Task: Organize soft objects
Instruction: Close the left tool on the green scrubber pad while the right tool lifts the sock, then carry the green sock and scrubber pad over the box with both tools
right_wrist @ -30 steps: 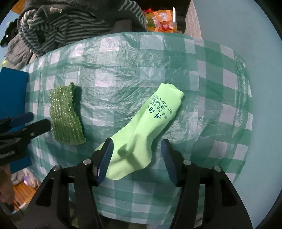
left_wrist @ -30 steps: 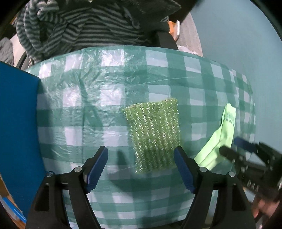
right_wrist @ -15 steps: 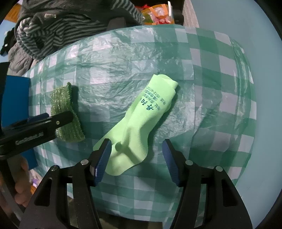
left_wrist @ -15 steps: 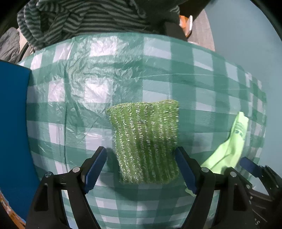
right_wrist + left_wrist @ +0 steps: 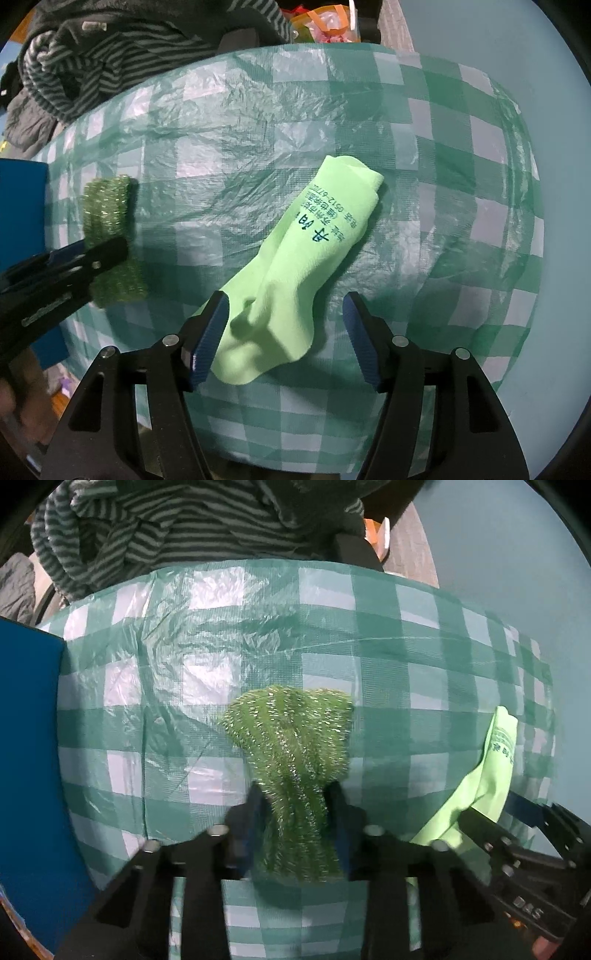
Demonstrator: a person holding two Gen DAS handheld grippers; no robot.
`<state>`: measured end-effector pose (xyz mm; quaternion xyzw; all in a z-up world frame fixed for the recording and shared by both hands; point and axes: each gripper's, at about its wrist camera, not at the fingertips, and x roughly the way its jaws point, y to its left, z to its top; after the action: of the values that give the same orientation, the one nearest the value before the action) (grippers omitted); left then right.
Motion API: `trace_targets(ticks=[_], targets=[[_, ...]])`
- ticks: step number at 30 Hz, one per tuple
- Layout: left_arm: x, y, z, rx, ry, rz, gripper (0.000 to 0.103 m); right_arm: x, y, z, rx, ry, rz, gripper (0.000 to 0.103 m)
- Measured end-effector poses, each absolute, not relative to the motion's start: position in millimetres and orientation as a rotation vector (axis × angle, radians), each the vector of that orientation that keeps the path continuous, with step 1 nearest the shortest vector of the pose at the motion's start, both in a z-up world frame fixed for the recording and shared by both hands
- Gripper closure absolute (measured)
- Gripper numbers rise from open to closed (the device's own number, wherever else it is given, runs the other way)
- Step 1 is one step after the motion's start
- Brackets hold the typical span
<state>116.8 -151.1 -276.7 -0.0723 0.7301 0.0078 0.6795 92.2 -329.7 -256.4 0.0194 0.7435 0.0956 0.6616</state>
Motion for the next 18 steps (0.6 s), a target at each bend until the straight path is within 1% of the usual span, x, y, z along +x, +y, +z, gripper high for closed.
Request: trace_targets(ticks=[2,4,10,13,16,17,18], targets=[[116,-145,-276,-0.172,1.645,0.013,0.084,92,-325,-260,0.025,1.680,0.204,0.039],[114,-141,-275,-0.160,1.643,0.011,0.087,93,-320,-261,0.003,1.671,0.190,0.038],[100,-131,-265,-0.118,1.627,0.007,0.088,90,-299,-264,-0.118,1.645,0.142,0.038],[94,-126,-259,-0.106,1.615,0.005,0.088,87,-296,-262,-0.115,1.630,0.124,0.039],[91,-124,-253,-0.098,1.605,-0.001,0.088,85,-293,-261,-0.092,1.624,0.132,0.048],[88,-121,-251,-0.095,1.601,-0.006,0.088,84,-292,-260,-0.094,1.619,0.138,0.055],[88,-121,-249,-0.094,1.600,-0.008,0.088,84,-290,-258,-0.095,1.615,0.143,0.066]])
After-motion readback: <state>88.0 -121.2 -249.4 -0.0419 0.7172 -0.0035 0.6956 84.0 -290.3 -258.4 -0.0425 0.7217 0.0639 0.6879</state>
